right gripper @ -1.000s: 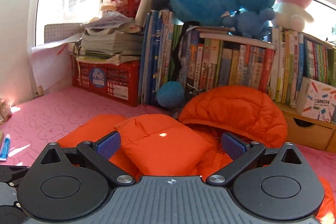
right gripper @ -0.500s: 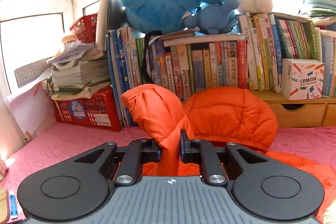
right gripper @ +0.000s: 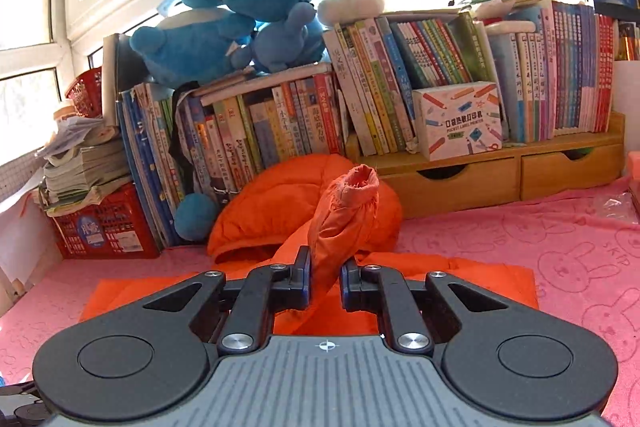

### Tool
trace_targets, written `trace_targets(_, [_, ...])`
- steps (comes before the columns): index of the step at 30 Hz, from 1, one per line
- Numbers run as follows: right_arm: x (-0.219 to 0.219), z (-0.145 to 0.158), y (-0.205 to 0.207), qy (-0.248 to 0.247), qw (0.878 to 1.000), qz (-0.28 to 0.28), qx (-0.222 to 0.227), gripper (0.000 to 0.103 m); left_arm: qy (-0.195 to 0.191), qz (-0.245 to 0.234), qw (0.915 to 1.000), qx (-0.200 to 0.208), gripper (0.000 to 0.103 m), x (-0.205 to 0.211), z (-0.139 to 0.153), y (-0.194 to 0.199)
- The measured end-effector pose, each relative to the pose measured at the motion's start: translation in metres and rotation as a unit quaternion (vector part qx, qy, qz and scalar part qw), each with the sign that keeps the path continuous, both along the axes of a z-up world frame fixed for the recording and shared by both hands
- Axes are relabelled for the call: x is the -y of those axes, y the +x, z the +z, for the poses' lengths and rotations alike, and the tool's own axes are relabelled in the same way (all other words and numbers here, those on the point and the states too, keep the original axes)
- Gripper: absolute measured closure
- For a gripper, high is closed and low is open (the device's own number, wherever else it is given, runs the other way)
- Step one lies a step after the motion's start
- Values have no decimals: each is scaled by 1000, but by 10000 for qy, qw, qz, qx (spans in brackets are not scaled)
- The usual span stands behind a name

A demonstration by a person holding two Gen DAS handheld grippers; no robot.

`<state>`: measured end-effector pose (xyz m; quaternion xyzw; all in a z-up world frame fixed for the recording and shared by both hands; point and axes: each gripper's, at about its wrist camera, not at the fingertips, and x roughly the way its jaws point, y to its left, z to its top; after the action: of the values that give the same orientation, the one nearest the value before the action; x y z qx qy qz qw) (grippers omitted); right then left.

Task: Fold clothes
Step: 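Grasp the sleeve cuff with the right gripper and lift it, then lay the sleeve cuff across the jacket and open the right gripper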

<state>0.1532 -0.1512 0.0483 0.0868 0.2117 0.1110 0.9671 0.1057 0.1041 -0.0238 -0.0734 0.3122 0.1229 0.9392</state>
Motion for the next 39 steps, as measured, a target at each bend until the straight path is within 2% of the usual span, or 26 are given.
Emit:
trace_targets(10, [25, -63, 4, 66, 9976, -304, -620, 87, -24, -60, 10000, -19, 27, -1, -1, 2])
trace_targets(18, [20, -74, 5, -53, 9965, -313, -769, 86, -4, -81, 10000, -35, 25, 1, -1, 2])
trace_targets(26, [2, -74, 10, -639, 9934, -295, -905, 82, 11, -99, 9999, -51, 23, 1, -2, 3])
trace_targets(28, [-1, -69, 7, -845, 9925, -244, -844, 74, 14, -103, 9999, -61, 22, 1, -2, 3])
trace_targets(30, [0, -63, 0, -998, 9921, -215, -727, 46, 23, -108, 9999, -70, 21, 2, -2, 3])
trace_targets(32, [1, -55, -10, -1153, 9916, -180, -561, 31, 28, -116, 9999, -76, 20, 2, -3, 3])
trace_targets(39, [6, -36, -39, -1752, 9842, -250, -26, 25, 20, -145, 9999, -67, 18, 2, -2, 3])
